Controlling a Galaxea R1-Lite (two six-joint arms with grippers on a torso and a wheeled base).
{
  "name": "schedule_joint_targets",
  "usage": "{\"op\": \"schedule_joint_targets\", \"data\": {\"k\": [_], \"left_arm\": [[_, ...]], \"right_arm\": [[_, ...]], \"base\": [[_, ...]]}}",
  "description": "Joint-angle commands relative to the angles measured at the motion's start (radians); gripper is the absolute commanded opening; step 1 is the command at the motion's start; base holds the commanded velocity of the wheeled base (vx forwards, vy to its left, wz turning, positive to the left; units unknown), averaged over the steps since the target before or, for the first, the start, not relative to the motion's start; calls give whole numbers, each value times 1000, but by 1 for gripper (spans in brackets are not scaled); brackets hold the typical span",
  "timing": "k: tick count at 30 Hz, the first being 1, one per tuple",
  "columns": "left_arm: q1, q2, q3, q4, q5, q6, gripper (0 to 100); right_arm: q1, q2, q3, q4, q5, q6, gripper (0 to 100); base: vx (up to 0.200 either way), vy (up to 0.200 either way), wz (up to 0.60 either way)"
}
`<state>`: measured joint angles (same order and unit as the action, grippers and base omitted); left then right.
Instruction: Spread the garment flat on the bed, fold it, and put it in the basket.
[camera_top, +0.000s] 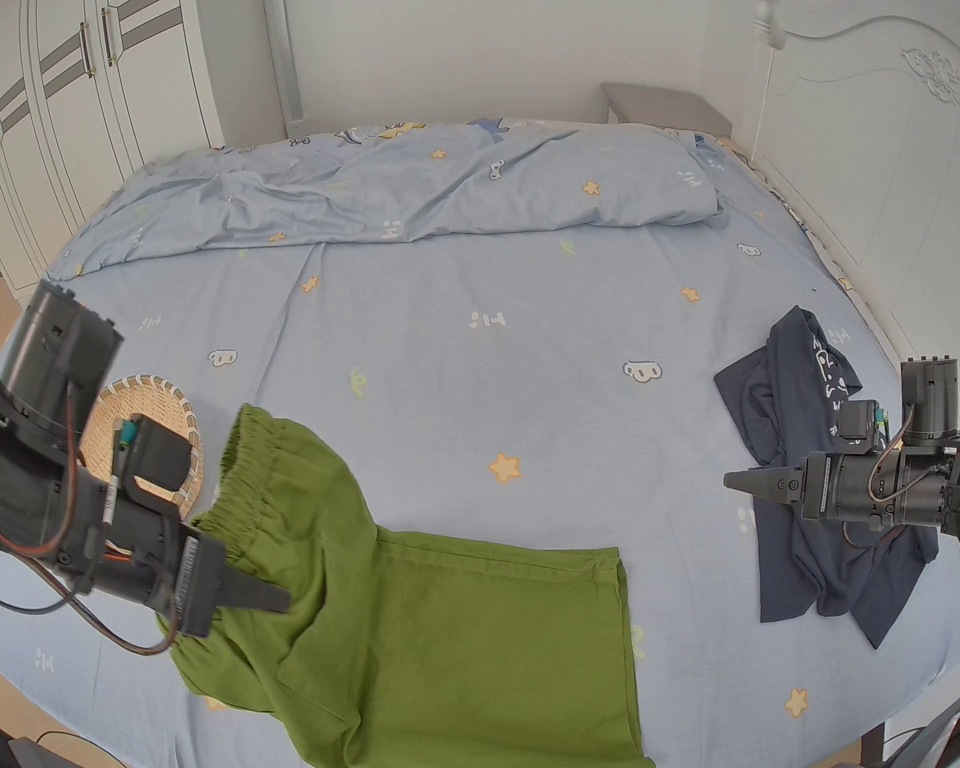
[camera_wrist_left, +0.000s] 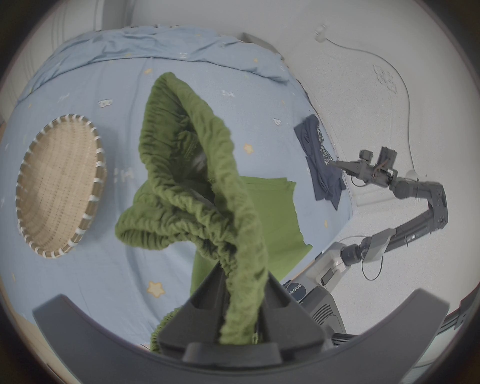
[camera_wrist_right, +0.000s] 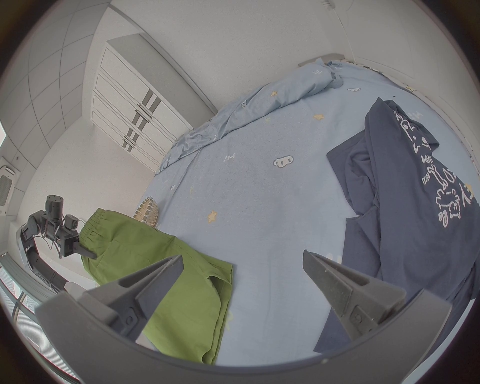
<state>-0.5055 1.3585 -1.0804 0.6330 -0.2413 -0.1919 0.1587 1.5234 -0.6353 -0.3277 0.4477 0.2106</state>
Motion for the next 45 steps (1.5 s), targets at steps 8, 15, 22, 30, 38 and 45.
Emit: {"op": "schedule_joint_targets", "data": {"k": [8, 15, 22, 30, 38, 45], "left_arm": [[-321, 261, -69, -111, 94, -118, 0], [-416, 321, -76, -182, 149, -242, 0], [-461, 364, -79, -254, 157, -324, 0], [-495, 407, -76, -277, 157, -347, 0], [-527, 447, -73, -407, 155, -439, 100], [-519, 442, -62, -533, 149, -521, 100]], "right_arm": [[4, 8, 0, -1, -26, 1, 100], [4, 46, 2, -8, -26, 0, 100], [5, 50, 2, -8, -27, 0, 100], [4, 50, 2, -10, -27, 0, 100], [1, 50, 2, -10, -27, 0, 100], [7, 49, 5, -8, -26, 0, 100]], "base": [[0, 0, 0], [0, 0, 0], [0, 0, 0], [0, 0, 0], [0, 0, 0], [0, 0, 0]]}}
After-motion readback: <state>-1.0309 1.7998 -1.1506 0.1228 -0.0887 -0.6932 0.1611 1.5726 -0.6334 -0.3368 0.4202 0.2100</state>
